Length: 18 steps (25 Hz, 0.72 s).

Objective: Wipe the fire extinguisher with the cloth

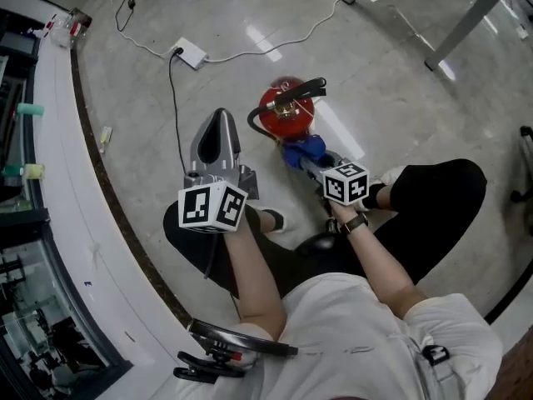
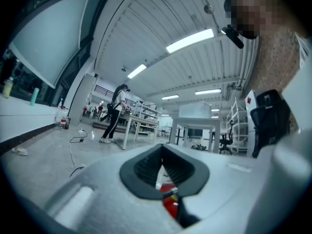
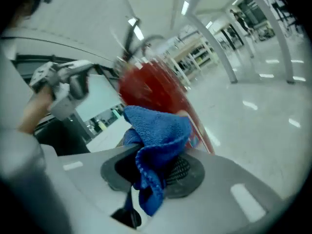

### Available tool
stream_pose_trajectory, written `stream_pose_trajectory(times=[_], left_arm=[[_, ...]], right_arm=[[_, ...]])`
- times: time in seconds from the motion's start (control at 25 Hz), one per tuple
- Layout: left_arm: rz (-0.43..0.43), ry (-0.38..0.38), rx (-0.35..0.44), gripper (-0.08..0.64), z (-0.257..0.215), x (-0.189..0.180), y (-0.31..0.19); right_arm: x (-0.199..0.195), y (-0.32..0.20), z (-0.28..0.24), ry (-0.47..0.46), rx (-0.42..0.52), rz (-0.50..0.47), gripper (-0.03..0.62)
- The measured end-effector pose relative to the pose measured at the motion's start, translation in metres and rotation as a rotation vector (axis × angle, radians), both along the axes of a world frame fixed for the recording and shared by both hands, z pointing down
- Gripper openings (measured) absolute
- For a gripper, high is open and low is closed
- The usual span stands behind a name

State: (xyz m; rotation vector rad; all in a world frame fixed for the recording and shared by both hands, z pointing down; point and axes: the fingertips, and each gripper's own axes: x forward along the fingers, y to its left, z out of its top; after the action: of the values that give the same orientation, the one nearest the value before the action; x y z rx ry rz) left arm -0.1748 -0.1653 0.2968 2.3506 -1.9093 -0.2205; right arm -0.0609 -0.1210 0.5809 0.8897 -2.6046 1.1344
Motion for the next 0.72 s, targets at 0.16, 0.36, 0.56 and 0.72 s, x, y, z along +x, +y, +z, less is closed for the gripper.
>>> stream_pose_trajectory(times=[0.16,0.36,0.56,0.72], left_arm=[[0.040,0.019,0.025,-0.002,-0.011,0.017,-0.005],[0.080,0.025,0.004,-0.002,-0.006,0.038,0.000],[0.076,0.019,-0.010,-0.002,-0.004,0.036,0.000],[0.077,0.031,-0.030,-0.002,0.000,0.038,-0.003]], right_arm=[[0.012,-0.018,-0.132,-0.211,0.240,0.078,0.104],[0.006,-0.051,-0.158,-0.402,0.210,0.104,0.104],[0.024,-0.050,-0.137,-0.556,0.168,0.183,0.094],[0.033,-0.049,-0.114,-0.649,0.100,0.276,0.098]])
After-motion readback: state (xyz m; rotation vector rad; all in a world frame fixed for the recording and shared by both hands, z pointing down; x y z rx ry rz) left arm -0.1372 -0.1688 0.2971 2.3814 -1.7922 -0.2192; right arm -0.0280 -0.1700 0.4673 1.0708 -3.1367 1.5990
